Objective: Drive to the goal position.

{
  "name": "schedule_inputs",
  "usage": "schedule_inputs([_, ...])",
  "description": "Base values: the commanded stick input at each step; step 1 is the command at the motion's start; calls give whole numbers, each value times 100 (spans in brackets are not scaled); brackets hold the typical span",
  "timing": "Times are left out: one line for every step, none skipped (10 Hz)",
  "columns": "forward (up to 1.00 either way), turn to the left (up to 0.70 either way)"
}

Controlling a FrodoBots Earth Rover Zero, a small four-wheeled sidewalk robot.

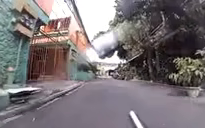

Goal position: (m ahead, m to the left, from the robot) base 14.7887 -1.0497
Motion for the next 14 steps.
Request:
schedule_inputs([85, 0])
schedule_inputs([85, 0])
schedule_inputs([85, 0])
schedule_inputs([85, 0])
schedule_inputs([85, 0])
schedule_inputs([85, 0])
schedule_inputs([85, 0])
schedule_inputs([85, 0])
schedule_inputs([85, 0])
schedule_inputs([85, 0])
schedule_inputs([85, 0])
schedule_inputs([85, 0])
schedule_inputs([85, 0])
schedule_inputs([85, 0])
